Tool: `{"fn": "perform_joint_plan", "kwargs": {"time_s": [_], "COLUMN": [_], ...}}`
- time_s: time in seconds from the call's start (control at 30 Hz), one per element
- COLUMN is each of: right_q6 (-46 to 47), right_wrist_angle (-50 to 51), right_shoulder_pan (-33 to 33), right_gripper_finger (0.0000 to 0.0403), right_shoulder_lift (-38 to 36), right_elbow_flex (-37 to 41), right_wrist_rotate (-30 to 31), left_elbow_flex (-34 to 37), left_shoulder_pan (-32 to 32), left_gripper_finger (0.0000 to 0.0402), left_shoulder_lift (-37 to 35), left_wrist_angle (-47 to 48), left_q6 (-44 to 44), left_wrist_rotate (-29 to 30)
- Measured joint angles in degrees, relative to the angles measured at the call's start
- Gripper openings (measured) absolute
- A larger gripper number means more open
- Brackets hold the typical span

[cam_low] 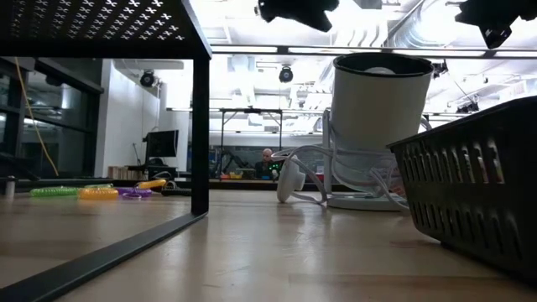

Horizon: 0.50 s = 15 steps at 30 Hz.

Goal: Pick & Place Office Desk Supplies
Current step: Put the top orange spring keychain into the green bin

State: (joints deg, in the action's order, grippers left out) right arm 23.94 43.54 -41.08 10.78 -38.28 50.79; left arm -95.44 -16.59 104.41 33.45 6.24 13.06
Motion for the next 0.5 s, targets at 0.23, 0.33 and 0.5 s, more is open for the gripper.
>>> {"fn": "perform_joint_plan", "kwargs": {"time_s": [0.23, 0.33, 0.5], "right_q6": [0.00, -0.01, 0.00], "right_wrist_angle": [-0.01, 0.01, 0.03], "right_shoulder_pan": [-0.01, 0.00, 0.00], "right_gripper_finger": [0.0085, 0.0085, 0.0085], "right_shoulder_lift": [-0.01, -0.01, 0.01], "right_elbow_flex": [-0.01, -0.02, -0.02], "right_wrist_rotate": [0.02, 0.02, -0.01], "left_elbow_flex": [0.88, 2.90, 8.72], "left_shoulder_pan": [4.03, 5.79, 7.99], "left_gripper_finger": [0.0189, 0.0189, 0.0188], "left_shoulder_lift": [-2.49, -4.20, -7.85], "left_wrist_angle": [8.64, 8.46, 6.13], "left_q6": [6.06, 6.71, 9.86], "left_wrist_rotate": [-1.23, -2.21, -2.24]}}
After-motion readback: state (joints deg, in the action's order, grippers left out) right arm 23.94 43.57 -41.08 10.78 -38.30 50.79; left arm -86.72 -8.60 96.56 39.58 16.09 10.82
